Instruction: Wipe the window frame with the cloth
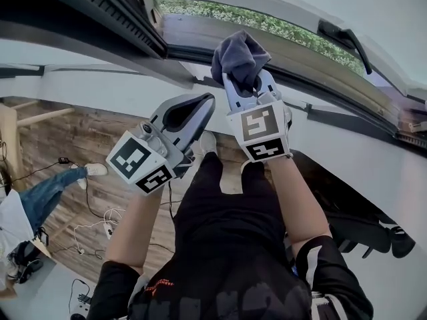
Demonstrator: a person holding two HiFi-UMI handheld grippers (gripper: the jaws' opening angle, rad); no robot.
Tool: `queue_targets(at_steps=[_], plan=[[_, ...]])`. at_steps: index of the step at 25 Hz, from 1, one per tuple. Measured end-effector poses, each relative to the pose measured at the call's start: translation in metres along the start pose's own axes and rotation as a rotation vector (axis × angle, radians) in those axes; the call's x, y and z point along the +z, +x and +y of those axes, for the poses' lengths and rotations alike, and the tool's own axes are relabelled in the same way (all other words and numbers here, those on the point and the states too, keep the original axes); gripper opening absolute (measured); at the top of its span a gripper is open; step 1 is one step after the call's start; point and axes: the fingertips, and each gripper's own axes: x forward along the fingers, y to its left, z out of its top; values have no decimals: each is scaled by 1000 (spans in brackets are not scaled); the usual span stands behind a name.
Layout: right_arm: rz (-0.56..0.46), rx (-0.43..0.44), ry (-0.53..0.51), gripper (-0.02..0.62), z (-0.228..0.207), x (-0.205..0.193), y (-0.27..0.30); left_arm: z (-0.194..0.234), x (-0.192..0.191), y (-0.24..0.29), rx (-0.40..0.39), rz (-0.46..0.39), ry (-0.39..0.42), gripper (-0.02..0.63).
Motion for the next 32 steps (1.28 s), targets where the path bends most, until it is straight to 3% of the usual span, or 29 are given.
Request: queue_targets(at_steps=[18,23,32], plan=[[6,-65,36,53,-40,-23,-42,-36,-2,35,-64,11,20,21],[-53,-72,-10,52,-39,12,-57,-36,16,22,-48,-31,42,21],[-287,-34,-128,53,-6,135,-77,-26,85,-26,4,-146,130,21]])
